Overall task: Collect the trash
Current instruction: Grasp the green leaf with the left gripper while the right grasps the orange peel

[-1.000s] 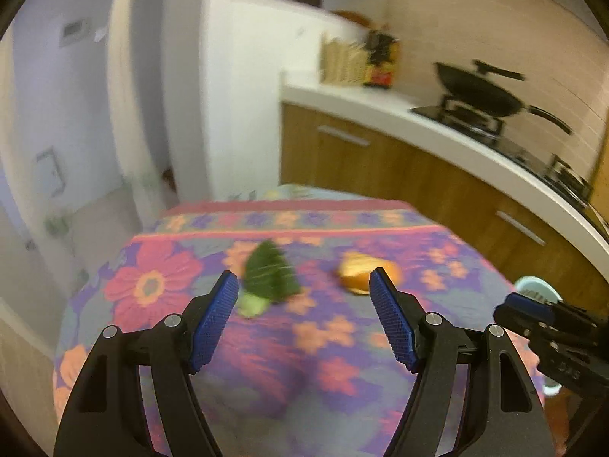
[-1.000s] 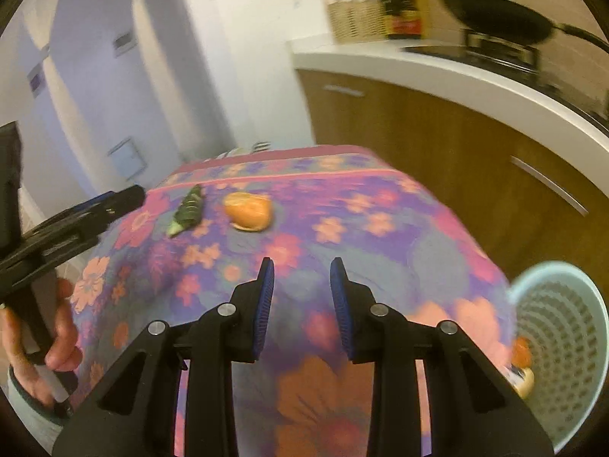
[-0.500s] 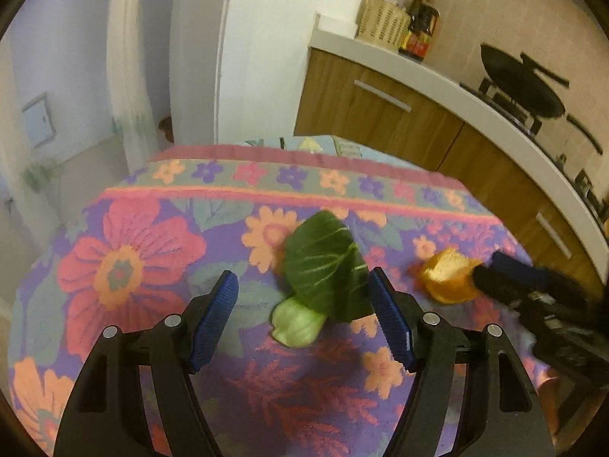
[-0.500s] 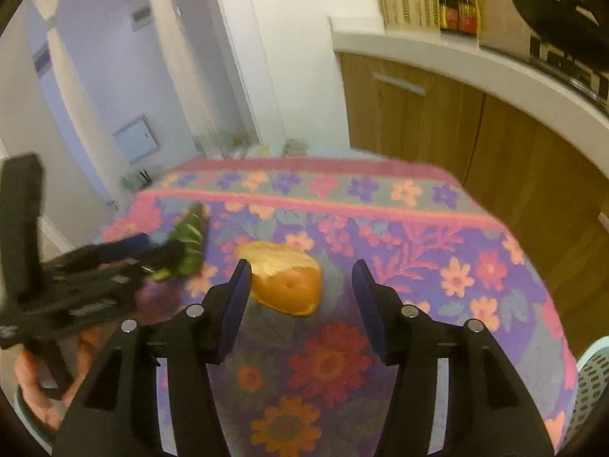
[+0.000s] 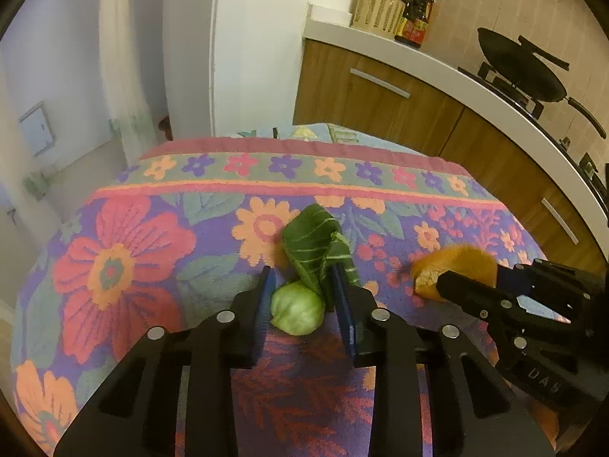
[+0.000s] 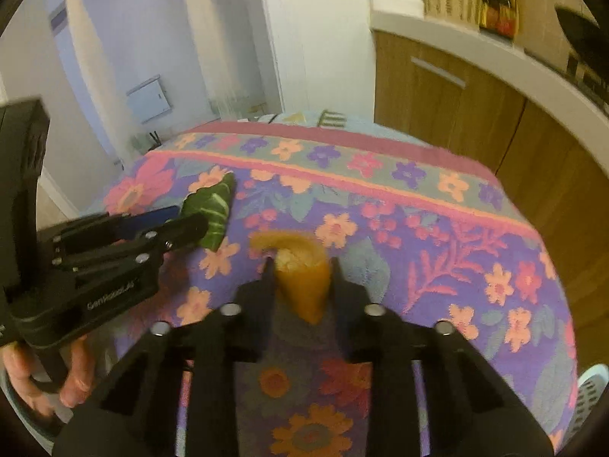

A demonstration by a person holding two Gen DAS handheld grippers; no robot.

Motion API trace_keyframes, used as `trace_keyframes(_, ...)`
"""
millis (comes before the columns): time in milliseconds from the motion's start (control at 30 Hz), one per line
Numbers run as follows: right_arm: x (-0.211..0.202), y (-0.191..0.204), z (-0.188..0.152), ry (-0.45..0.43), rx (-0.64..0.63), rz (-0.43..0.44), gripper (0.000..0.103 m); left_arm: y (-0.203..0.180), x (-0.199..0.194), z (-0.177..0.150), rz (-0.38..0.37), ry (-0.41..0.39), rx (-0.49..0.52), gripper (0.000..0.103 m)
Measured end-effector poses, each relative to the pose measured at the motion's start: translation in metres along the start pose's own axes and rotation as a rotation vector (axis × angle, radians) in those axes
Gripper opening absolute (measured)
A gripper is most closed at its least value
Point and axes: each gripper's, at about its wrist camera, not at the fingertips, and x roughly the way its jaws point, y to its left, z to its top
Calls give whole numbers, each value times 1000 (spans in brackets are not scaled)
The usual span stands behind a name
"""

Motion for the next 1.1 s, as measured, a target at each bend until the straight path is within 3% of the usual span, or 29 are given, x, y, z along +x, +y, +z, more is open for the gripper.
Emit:
trace_keyframes(100,-9,2,-3,-40,-5,6,15,-2,-9,-1,-17,-47,8,21)
trace_keyframes(200,-22,-10,-5,-99,40,41,15,-4,-21,-3,-47,-96,19,8)
trace_keyframes(333,-20,-18,-3,-93,77,58,15,-7,-24,-4,-61,-105,30,4)
trace_keyframes(633,-24,-19,-5,-104,77,61,15,12,-39,2,-136,-148,-43,3)
trace_keyframes(767,-25,-24,-5,-109,100,67,15,18,-45,3,-214,-157,-82,1)
trace_keyframes(967,-35,-26,-8,-128,114,53,15,10,-59,3,-289,-198,-58,0)
trace_keyframes(1100,-65,-47,-18,-149,228,166,15,-3,-73,3,-338,-210,-23,0)
